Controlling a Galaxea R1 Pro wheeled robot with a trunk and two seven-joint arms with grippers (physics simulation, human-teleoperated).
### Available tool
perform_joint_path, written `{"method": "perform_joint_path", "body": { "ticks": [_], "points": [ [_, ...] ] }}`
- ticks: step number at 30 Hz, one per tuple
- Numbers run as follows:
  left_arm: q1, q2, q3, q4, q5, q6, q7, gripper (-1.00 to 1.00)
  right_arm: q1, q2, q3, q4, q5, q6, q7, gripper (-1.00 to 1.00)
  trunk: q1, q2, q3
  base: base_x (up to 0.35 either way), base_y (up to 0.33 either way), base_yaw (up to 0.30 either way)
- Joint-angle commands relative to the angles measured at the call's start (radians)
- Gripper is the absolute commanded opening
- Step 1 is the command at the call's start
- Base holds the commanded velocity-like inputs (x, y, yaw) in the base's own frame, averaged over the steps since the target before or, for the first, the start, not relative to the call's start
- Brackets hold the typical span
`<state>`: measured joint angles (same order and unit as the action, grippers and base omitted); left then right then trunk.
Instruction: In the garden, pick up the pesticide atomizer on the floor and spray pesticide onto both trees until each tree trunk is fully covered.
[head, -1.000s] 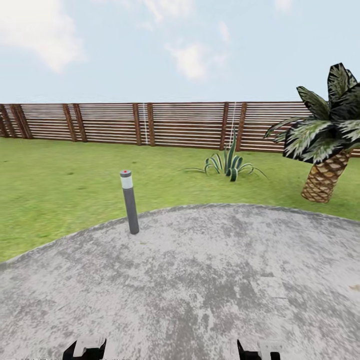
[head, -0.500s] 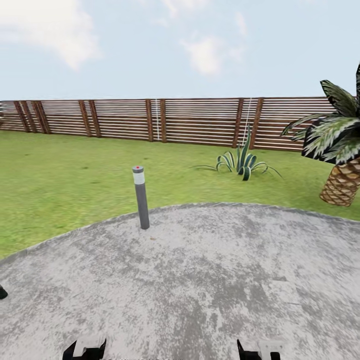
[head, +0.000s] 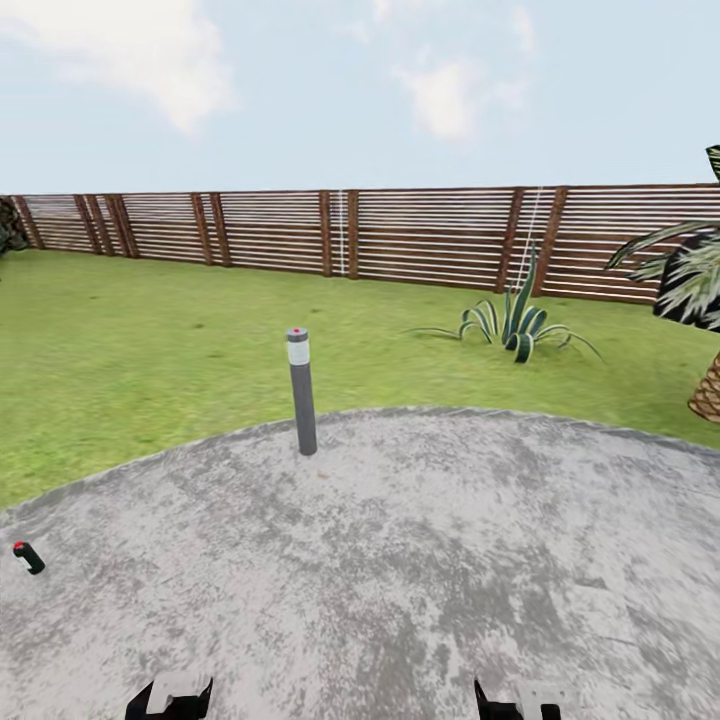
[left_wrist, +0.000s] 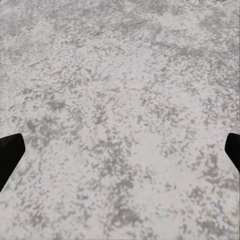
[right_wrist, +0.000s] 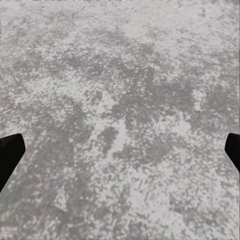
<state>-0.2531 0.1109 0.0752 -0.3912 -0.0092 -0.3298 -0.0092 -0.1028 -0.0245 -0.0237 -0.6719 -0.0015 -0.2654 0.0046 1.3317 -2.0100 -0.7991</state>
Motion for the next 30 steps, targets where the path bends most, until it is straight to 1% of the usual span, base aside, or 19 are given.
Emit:
{"method": "perform_joint_path", "body": {
  "ticks": [1,5,11,17,30],
  "points": [
    [0.0,0.0,0.0,0.0,0.0,0.0,0.0,1.0,0.0,0.0,0.0,0.0,0.0,0.0,0.0,1.0,0.0,0.0,-0.001,0.247,-0.167,0.178],
    [-0.001,0.001,0.0,0.0,0.0,0.0,0.0,1.0,0.0,0.0,0.001,0.0,-0.001,0.0,0.001,1.0,0.0,0.0,-0.004,0.267,-0.17,0.1],
    [0.0,0.001,0.0,0.0,0.0,0.0,0.0,1.0,0.0,0.0,0.001,0.0,0.0,-0.001,0.002,1.0,0.0,0.0,-0.005,0.289,-0.167,0.008],
    [0.0,0.001,0.0,0.0,0.001,0.0,0.001,1.0,0.0,-0.001,0.001,0.0,-0.001,-0.002,0.002,1.0,0.0,0.0,-0.005,0.33,-0.051,0.033],
    [-0.001,0.001,0.0,0.0,0.003,0.0,0.002,1.0,0.0,-0.001,0.001,0.0,0.0,-0.001,0.0,1.0,0.0,0.0,-0.005,0.339,-0.001,0.263]
  ]
}}
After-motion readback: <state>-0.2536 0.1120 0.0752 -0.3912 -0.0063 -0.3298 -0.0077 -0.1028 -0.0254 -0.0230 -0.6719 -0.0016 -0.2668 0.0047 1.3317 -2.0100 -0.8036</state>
